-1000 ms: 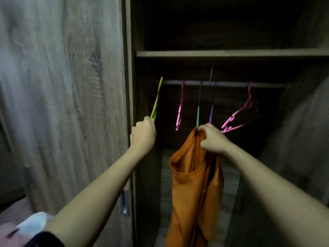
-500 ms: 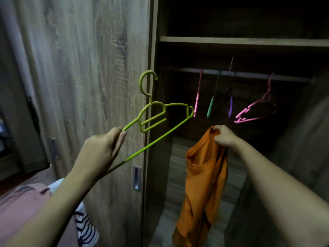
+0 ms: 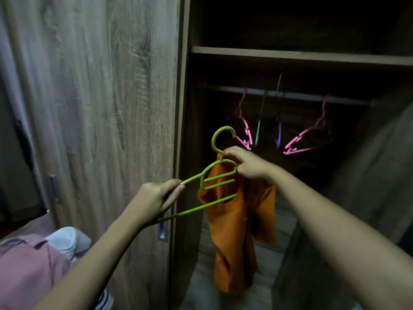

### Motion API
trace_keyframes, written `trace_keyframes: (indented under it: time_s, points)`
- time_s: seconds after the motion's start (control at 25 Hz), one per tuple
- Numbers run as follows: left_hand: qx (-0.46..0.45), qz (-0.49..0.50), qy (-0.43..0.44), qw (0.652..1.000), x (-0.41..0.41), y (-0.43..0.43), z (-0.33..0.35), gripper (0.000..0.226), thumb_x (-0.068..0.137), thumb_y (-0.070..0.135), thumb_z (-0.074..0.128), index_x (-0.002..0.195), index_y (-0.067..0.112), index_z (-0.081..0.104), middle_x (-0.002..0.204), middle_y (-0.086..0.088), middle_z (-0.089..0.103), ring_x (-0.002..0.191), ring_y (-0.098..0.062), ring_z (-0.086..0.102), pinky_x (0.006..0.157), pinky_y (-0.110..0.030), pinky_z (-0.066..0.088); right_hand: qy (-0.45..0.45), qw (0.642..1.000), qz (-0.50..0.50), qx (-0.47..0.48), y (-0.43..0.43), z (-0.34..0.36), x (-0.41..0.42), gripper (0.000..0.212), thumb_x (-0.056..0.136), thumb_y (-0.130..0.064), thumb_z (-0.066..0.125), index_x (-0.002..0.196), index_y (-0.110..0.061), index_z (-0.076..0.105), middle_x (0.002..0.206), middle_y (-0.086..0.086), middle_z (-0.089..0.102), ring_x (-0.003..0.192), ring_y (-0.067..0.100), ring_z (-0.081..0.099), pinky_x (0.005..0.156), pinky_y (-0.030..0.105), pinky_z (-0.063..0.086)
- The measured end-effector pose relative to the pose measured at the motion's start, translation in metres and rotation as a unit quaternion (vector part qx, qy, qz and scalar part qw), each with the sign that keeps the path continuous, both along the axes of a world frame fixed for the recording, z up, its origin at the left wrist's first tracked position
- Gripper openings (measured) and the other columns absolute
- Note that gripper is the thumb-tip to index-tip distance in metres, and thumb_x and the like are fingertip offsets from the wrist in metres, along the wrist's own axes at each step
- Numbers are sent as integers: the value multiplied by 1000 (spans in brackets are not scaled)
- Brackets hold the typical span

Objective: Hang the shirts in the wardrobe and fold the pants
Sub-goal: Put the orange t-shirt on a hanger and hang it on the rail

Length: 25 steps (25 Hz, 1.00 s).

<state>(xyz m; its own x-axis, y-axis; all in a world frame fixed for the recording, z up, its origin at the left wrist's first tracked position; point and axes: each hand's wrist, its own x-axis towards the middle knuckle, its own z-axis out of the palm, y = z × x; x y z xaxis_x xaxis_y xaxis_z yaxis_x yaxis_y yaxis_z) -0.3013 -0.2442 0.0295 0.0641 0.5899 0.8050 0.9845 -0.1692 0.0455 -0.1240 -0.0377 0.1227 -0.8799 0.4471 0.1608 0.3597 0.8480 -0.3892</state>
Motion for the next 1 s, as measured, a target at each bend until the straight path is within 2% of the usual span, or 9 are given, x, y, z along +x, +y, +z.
trace_keyframes:
  time_s: [0.12,0.2,0.28,0.36,0.48,0.56,0.68,0.84,1.0]
  points:
    - [40,-36,-77,996,1,10,-13,44,99,41,34,96,10,65,66,17,51,53,10,50,52,-2,39,33,986,65,151,-5,8,11,47,80,-28,49,127,-25,53,123,-4,58,113,13,54,95,29,43]
    - [89,-52,-109,989,3,8,-11,42,98,38,37,93,8,66,64,14,53,57,4,55,51,0,36,99,928,40,357,1,13,30,42,91,-50,34,121,-29,56,108,-4,67,98,15,63,78,31,52]
    - [99,-53,-118,987,3,9,-11,44,98,40,37,93,8,67,63,12,54,57,2,55,49,-3,38,142,889,36,434,4,18,42,53,96,-55,20,106,-26,63,90,-3,70,79,16,68,58,29,53]
    - [76,-6,-142,987,2,15,-6,44,97,46,37,98,13,66,66,9,58,59,-3,56,51,-17,47,167,874,37,455,-1,23,41,50,97,-51,23,90,-24,64,78,-3,69,66,16,67,47,21,44]
    - [140,154,-148,967,12,18,-3,33,92,38,47,110,14,61,95,-6,57,89,-20,53,74,-33,45,206,857,9,472,-10,25,36,34,94,-42,40,76,-22,61,67,-3,67,58,16,65,45,12,25]
    - [184,124,-86,971,30,17,-18,30,94,35,45,105,11,60,94,-9,49,87,-23,47,73,-34,42,238,860,-3,451,-11,24,37,33,93,-41,43,72,-22,59,64,-2,66,57,16,64,47,7,18]
    - [41,103,-23,994,50,19,-57,52,94,53,31,111,16,63,94,-8,45,87,-20,43,68,-38,47,254,866,6,430,-12,32,37,45,95,-46,34,76,-18,63,66,0,66,56,16,62,48,7,22]
    - [-187,107,-165,963,48,38,-66,69,74,82,20,119,41,51,125,-4,30,120,-22,25,97,-51,31,263,853,21,451,-14,44,41,48,95,-46,31,77,-16,64,67,1,66,56,14,60,47,12,26]
    - [-185,26,-184,965,47,51,-68,51,73,75,33,95,36,58,128,5,27,121,-9,16,102,-47,23,276,850,0,449,-9,49,54,43,95,-44,34,75,-17,62,63,0,62,55,5,47,51,6,19]
